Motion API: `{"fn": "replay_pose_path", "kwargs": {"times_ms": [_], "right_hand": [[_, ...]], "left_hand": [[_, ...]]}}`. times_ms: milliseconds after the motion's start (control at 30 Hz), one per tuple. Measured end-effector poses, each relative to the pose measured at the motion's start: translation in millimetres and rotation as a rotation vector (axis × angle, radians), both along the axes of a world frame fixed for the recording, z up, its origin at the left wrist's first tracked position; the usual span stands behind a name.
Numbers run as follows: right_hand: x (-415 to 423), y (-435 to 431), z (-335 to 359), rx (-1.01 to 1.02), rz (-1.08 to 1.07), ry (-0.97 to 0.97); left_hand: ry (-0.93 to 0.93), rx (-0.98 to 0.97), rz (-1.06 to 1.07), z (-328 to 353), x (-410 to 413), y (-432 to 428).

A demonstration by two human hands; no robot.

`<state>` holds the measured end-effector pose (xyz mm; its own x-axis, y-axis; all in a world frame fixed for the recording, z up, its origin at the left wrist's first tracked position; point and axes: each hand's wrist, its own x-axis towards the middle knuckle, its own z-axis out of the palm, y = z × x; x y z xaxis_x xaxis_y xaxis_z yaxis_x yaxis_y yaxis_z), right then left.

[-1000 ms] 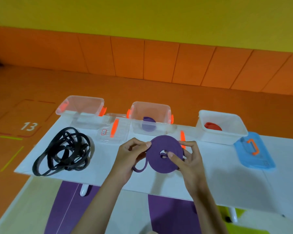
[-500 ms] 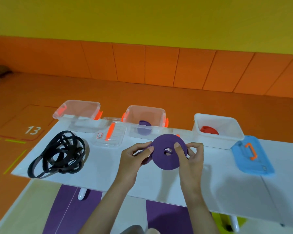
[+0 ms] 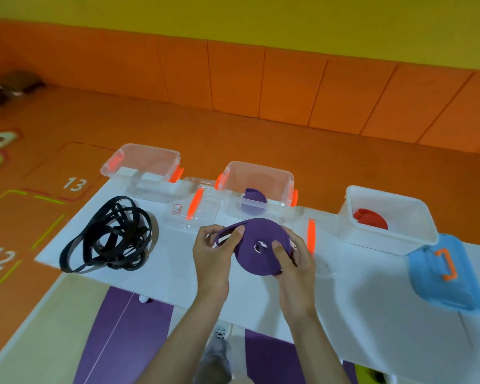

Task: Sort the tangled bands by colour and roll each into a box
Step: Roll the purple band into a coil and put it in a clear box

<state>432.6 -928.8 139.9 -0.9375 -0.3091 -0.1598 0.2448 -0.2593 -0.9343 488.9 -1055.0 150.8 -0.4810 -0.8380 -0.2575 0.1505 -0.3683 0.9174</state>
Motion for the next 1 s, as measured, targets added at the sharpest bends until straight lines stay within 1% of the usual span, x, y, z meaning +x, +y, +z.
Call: {"fn": "replay_pose_path", "kwargs": {"times_ms": [67, 167, 233, 367, 500, 600, 667, 733, 800, 867, 933, 1000], "right_hand": [[-11.5, -15.5, -1.3, 0.0, -0.024, -0.023], [-34.5, -40.8, -9.5, 0.046, -0.11, -0.056], [-53.9, -56.3, -12.2, 0.07, -0.158, -0.073], [-86.9, -89.8, -14.1, 0.081, -0.226, -0.05], [-124.8, -122.7, -24.7, 0.08, -0.261, -0.154], [-165.0, -141.0, -32.4, 0.057, -0.208, -0.244], [-189.2, -151.9, -40.6, 0.066, -0.206, -0.252], [-211.4, -163.9, -53.3, 0.157, -0.233, -0.252], [-234.6, -171.3, -69.3, 0.288, -0.236, -0.228], [-256.1, -173.1, -88.4, 0.433, -0.168, -0.193], [-272.9, -173.7, -109.0, 0.559, -0.055, -0.144], [-285.8, -175.4, -131.9, 0.712, 0.038, -0.098]], "left_hand": [[0.011, 0.045, -0.007, -7.4, -7.8, -11.8], [0.084, 0.11, -0.095, -20.0, -23.0, -32.2], [0.092, 0.133, -0.133, -26.8, -37.4, -46.7], [-0.018, 0.105, -0.073, -33.1, -82.9, -76.8], [-0.108, 0.01, -0.083, -40.2, -135.7, -112.7], [-0.187, -0.001, -0.078, -55.0, -178.6, -138.2], [-0.258, 0.016, -0.045, -68.6, -206.5, -149.6], [-0.316, 0.048, -0.036, -84.6, -231.2, -158.0], [-0.377, 0.038, -0.056, -101.4, -252.5, -165.1], [-0.425, 0.0, -0.082, -116.6, -270.7, -171.7], [-0.486, -0.048, -0.122, -132.7, -287.6, -176.1], [-0.573, -0.135, -0.187, -148.9, -301.5, -179.1]]}}
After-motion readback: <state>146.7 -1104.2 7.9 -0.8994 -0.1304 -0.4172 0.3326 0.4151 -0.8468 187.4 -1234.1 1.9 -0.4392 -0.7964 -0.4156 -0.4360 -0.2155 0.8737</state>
